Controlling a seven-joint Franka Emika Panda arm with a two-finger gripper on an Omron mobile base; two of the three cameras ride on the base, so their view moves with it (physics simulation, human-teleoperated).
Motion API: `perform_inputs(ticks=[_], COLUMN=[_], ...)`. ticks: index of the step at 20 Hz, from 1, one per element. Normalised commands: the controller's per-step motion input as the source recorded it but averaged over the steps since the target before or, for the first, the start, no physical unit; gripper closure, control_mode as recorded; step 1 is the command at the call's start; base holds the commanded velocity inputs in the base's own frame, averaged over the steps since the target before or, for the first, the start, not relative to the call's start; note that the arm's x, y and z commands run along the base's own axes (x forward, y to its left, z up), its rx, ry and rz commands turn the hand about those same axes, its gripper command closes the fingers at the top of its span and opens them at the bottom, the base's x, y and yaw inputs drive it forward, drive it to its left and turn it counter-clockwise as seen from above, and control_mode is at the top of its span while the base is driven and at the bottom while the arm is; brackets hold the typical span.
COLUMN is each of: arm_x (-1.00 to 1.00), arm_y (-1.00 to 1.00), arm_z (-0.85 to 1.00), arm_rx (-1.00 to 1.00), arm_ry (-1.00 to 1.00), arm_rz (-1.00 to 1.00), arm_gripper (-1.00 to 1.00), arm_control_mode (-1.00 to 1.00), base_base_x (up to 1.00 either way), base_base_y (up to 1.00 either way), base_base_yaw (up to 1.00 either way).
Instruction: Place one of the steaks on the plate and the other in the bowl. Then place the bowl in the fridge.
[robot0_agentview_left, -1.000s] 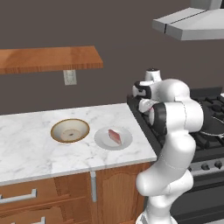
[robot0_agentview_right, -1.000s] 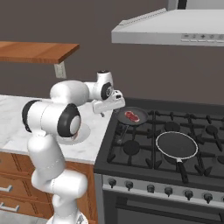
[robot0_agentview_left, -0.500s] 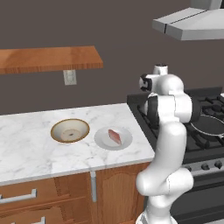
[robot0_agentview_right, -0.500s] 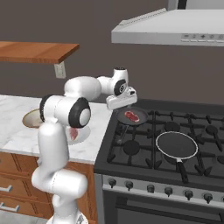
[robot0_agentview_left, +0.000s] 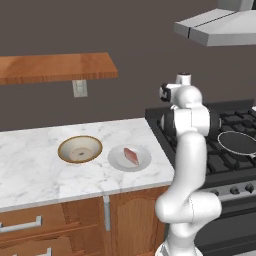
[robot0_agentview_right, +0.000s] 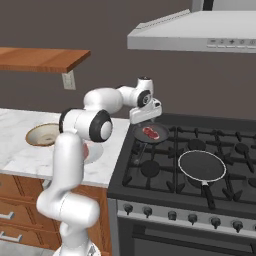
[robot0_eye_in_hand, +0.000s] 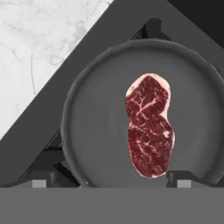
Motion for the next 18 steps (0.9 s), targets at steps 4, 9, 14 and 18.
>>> perform_inputs(ticks=[4,9,14,18], arm_x=[0.38,0.35,0.12,0.05], arm_y=[-0.11,-0.15,-0.09,-0.06], arm_z=[-0.33,-0.48,-0.32,-0.27], arm_rx=[0.00,0.00,0.00,0.00], arm_ry=[0.00,0.00,0.01,0.04], arm_rz=[0.01,0.00,0.00,0.00], arm_gripper=[-1.00,-1.00,-1.00,-1.00], arm_control_mode=[-1.00,-1.00,-1.00,-1.00], base_base_x=[0.00,0.00,0.00,0.00], base_base_y=[0.00,0.00,0.00,0.00], base_base_yaw=[0.00,0.00,0.00,0.00])
